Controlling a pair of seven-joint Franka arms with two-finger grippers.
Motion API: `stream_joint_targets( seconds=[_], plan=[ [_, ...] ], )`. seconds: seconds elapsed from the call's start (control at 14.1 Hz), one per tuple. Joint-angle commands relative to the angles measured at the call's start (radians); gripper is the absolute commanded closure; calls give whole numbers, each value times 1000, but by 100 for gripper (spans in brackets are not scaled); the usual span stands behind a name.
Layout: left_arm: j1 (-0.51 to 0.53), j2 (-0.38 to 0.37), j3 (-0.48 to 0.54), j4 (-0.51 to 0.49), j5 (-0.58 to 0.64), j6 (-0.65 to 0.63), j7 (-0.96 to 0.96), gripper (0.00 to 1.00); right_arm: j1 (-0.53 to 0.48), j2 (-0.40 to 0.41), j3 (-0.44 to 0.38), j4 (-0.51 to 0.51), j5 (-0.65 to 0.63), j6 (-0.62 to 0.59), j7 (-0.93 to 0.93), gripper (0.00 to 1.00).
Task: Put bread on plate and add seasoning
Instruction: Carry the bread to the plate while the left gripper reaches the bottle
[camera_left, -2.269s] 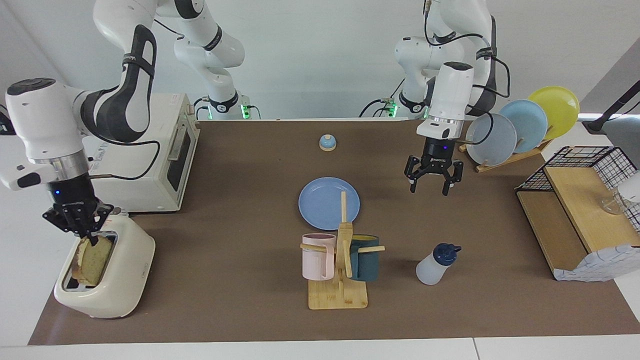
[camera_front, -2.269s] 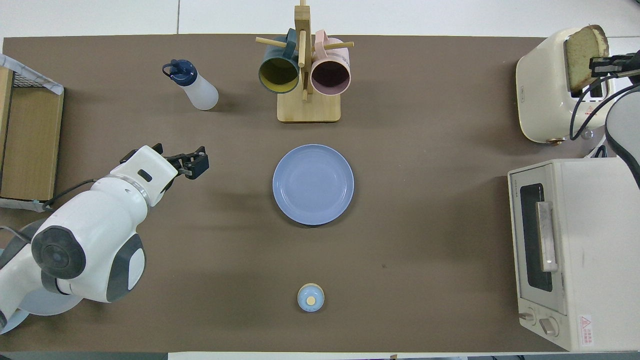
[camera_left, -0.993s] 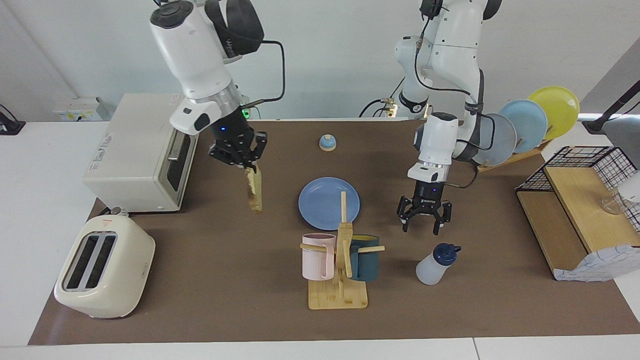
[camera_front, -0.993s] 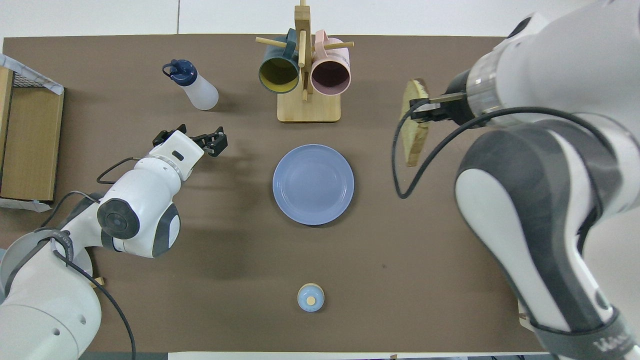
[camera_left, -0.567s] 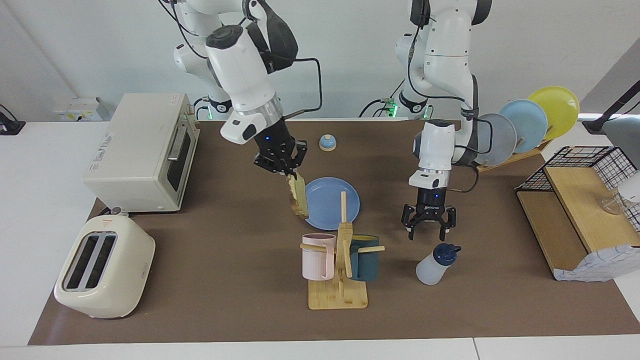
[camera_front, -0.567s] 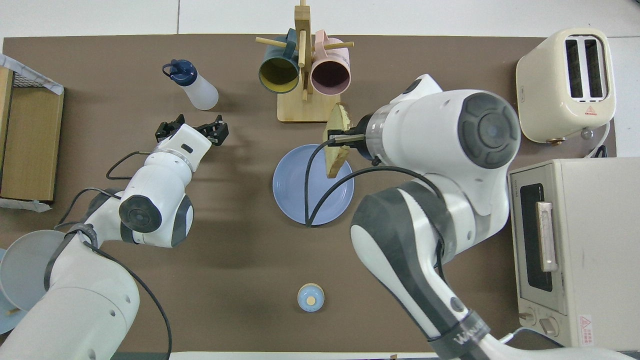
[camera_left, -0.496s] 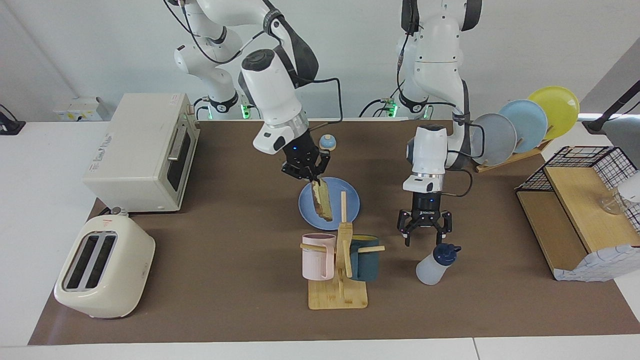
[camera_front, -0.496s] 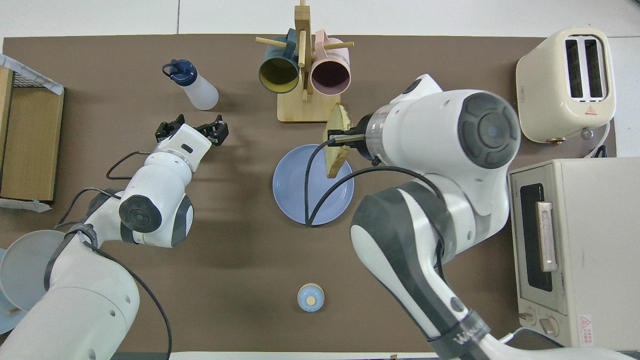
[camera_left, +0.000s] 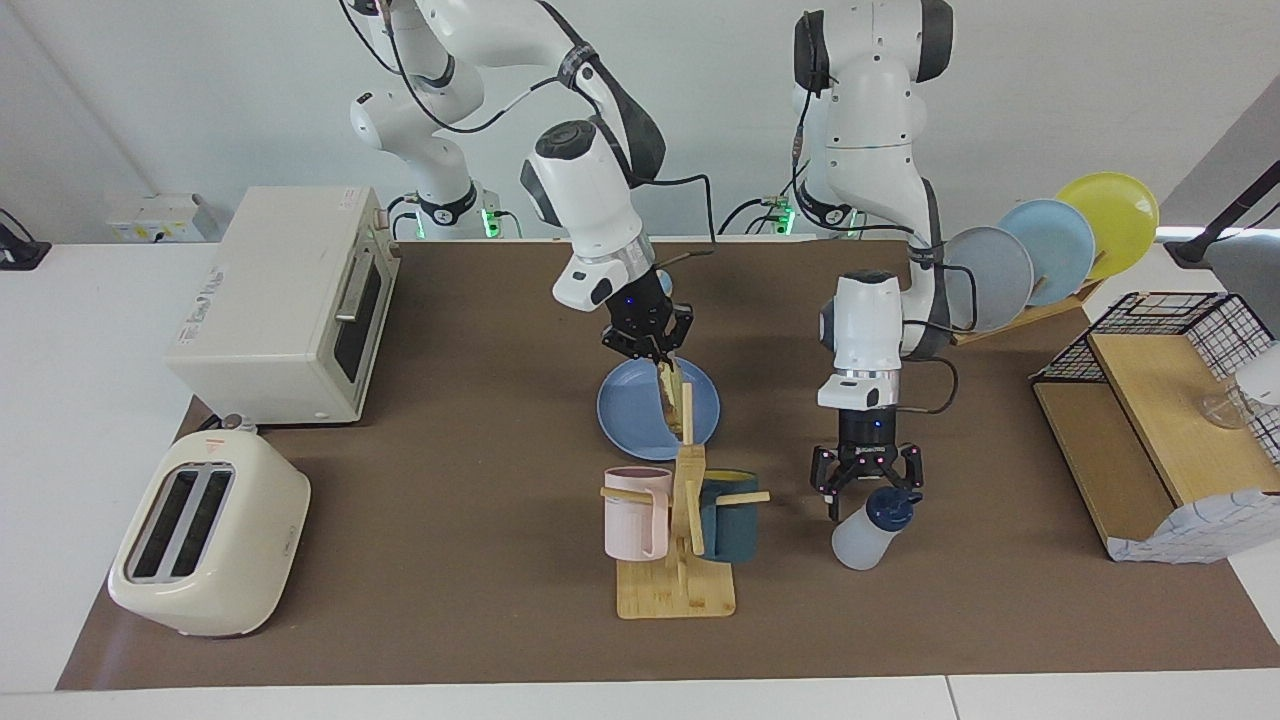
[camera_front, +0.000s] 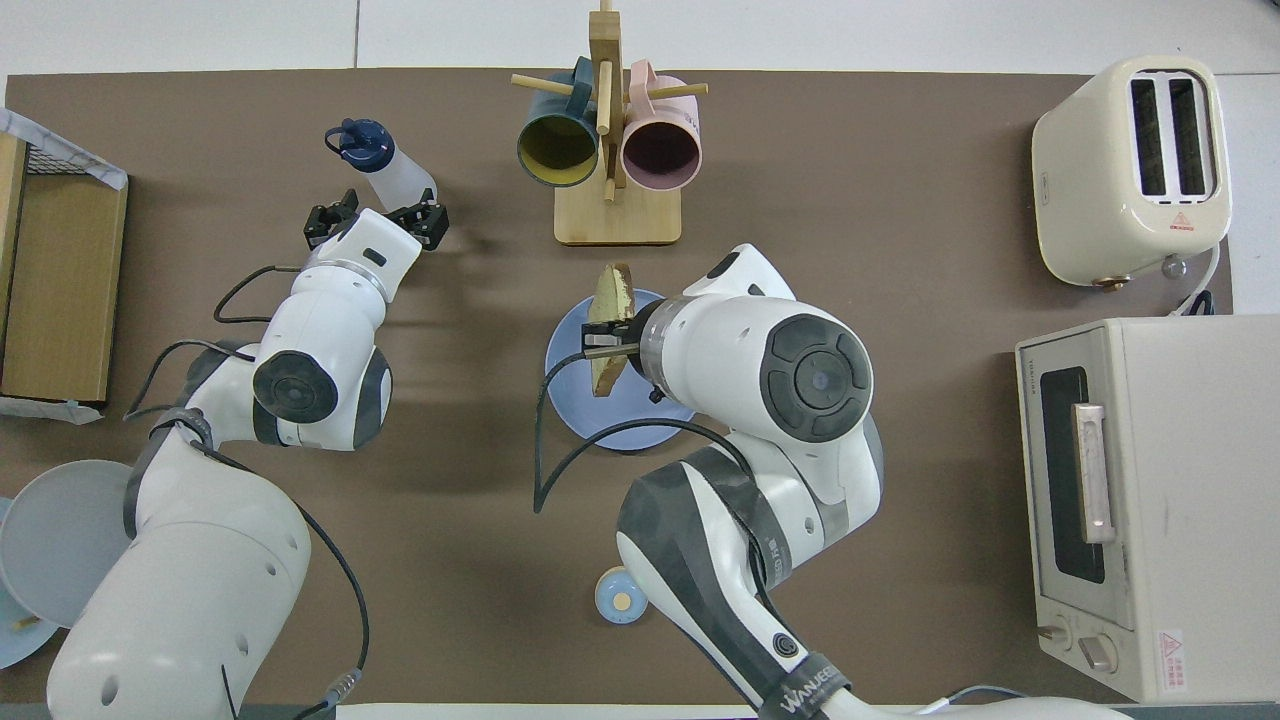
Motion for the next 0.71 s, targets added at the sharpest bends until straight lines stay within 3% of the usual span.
stream_joint_targets(
  seconds=[0.0,0.21,0.64],
  plan=[
    [-4,52,19,64,-22,15,-9,0,0,-35,-1,-72,22,37,-7,100],
    [-3,59,19,81,-21,6,-6,0,20,-54,-1,-141,22,97,-10,100],
    [-1,60,19,110,-13,-72,1,0,18,-69,-1,-182,22,97,-6,100]
  ],
)
